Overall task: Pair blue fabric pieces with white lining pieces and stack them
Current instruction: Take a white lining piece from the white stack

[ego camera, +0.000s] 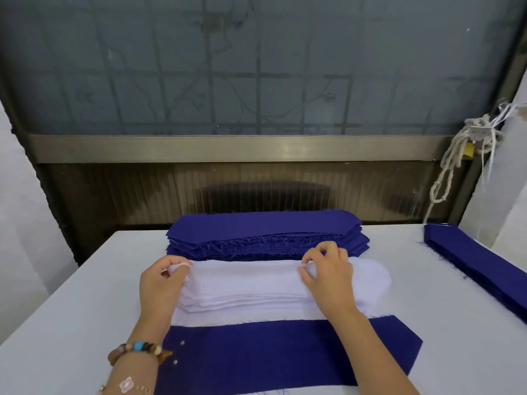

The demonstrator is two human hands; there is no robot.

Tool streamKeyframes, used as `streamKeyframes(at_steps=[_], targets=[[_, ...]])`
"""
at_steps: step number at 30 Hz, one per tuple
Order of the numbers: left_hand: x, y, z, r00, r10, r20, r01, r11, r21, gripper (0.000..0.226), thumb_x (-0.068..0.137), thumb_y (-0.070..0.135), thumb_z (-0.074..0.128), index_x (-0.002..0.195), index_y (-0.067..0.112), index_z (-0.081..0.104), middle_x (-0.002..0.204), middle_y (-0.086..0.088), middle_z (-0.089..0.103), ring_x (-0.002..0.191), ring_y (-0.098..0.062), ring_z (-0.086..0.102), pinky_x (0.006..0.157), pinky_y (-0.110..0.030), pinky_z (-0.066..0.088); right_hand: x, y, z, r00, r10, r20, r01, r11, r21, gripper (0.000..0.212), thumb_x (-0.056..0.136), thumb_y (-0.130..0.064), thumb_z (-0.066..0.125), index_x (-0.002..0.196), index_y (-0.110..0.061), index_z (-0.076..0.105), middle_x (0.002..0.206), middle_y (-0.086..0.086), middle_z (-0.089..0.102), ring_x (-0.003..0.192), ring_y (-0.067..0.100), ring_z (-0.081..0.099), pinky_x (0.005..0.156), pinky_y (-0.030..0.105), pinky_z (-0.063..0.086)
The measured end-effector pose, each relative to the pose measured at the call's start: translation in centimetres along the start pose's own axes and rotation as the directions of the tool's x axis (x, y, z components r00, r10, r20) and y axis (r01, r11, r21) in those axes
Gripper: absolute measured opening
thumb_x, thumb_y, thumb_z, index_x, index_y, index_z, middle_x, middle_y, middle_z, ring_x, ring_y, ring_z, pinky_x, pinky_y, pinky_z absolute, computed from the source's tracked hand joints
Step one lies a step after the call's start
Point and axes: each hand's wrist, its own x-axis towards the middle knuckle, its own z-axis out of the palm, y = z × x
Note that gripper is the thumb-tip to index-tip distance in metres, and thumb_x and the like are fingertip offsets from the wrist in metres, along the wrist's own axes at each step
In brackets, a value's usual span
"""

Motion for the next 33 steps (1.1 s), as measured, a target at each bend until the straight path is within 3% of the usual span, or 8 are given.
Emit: streamKeyframes(at_steps=[6, 13, 18, 21, 25, 27, 30, 33], targets=[[0.0, 0.0, 0.1, 0.998, 0.057, -0.03, -0.053, 0.992, 0.113, 0.033, 0.088, 0.0, 0.064, 0.116, 0.017, 0.06, 0.112, 0.001, 0.057, 0.099, -0.021, 0.054, 0.079, -0.034, 0.049, 0.8, 3.7, -2.0, 0.959, 0.243, 0.147, -0.241, 0.97, -0.03, 0.036, 0.084, -0.054, 0.065, 0.111, -0.03, 0.063, 0.124, -0.003, 0.05, 0.121, 0.023, 0.036, 0.096, 0.036, 0.03], [0.2, -0.3, 0.1, 0.998, 0.057, -0.018, -0.054, 0.988, 0.146, 0.039, 0.09, 0.006, 0.064, 0.124, 0.023, 0.055, 0.117, 0.003, 0.054, 0.105, -0.019, 0.052, 0.085, -0.035, 0.048, 1.0, 6.0, -3.4, 0.91, 0.412, 0.057, -0.391, 0.894, -0.22, 0.056, 0.074, -0.075, 0.058, 0.111, -0.033, 0.064, 0.113, -0.003, 0.056, 0.111, 0.023, 0.042, 0.084, 0.036, 0.029], [0.3, -0.8, 0.1, 0.998, 0.064, 0.018, -0.066, 0.984, 0.165, 0.042, 0.091, 0.008, 0.063, 0.128, 0.026, 0.053, 0.117, 0.005, 0.052, 0.103, -0.018, 0.05, 0.079, -0.029, 0.044, 0.9, 6.6, -4.1, 0.859, 0.512, -0.01, -0.505, 0.844, -0.181, 0.043, 0.08, -0.06, 0.065, 0.113, -0.031, 0.066, 0.122, 0.002, 0.053, 0.119, 0.029, 0.038, 0.097, 0.042, 0.03], [0.3, -0.7, 0.2, 1.0, 0.028, 0.005, -0.029, 0.99, 0.137, 0.048, 0.091, 0.009, 0.063, 0.132, 0.028, 0.046, 0.114, 0.002, 0.052, 0.102, -0.02, 0.052, 0.08, -0.032, 0.046, 0.8, 6.9, -4.2, 0.849, 0.527, -0.03, -0.528, 0.846, -0.068, 0.029, 0.088, -0.044, 0.065, 0.111, -0.027, 0.068, 0.118, 0.005, 0.055, 0.114, 0.031, 0.04, 0.092, 0.039, 0.03], [0.1, -0.5, 0.2, 1.0, -0.007, -0.013, 0.008, 0.994, 0.111, 0.053, 0.089, 0.015, 0.067, 0.135, 0.024, 0.042, 0.114, -0.001, 0.049, 0.101, -0.021, 0.053, 0.083, -0.034, 0.048, 0.8, 6.7, -3.8, 0.891, 0.45, -0.066, -0.452, 0.892, -0.012, 0.017, 0.093, -0.032, 0.061, 0.105, -0.022, 0.067, 0.108, 0.006, 0.063, 0.098, 0.025, 0.045, 0.082, 0.036, 0.034], [0.0, -0.3, 0.3, 1.0, 0.012, -0.012, -0.011, 0.997, 0.082, 0.051, 0.087, 0.021, 0.071, 0.131, 0.022, 0.046, 0.107, 0.003, 0.053, 0.09, -0.014, 0.056, 0.076, -0.028, 0.047, 0.9, 6.8, -3.5, 0.897, 0.44, -0.046, -0.439, 0.898, 0.043, 0.017, 0.092, -0.03, 0.063, 0.105, -0.019, 0.066, 0.102, 0.007, 0.065, 0.091, 0.023, 0.048, 0.078, 0.035, 0.039], [-0.1, -0.1, 0.3, 0.999, 0.044, -0.01, -0.043, 0.998, 0.051, 0.04, 0.087, 0.023, 0.07, 0.123, 0.02, 0.053, 0.096, 0.006, 0.06, 0.085, -0.01, 0.059, 0.077, -0.03, 0.049, 0.9, 7.0, -3.4, 0.871, 0.491, -0.012, -0.48, 0.857, 0.19, 0.026, 0.09, -0.024, 0.066, 0.112, -0.01, 0.063, 0.109, 0.014, 0.064, 0.099, 0.031, 0.056, 0.085, 0.039, 0.044], [0.1, -0.3, 0.1, 0.998, 0.033, -0.056, -0.028, 0.996, 0.089, 0.029, 0.089, 0.016, 0.068, 0.116, 0.014, 0.058, 0.101, -0.002, 0.062, 0.089, -0.02, 0.059, 0.08, -0.037, 0.05, 0.8, 7.1, -3.3, 0.849, 0.528, -0.018, -0.525, 0.847, 0.08, 0.039, 0.093, -0.031, 0.062, 0.126, -0.011, 0.059, 0.119, 0.013, 0.063, 0.108, 0.032, 0.055, 0.084, 0.037, 0.036]])
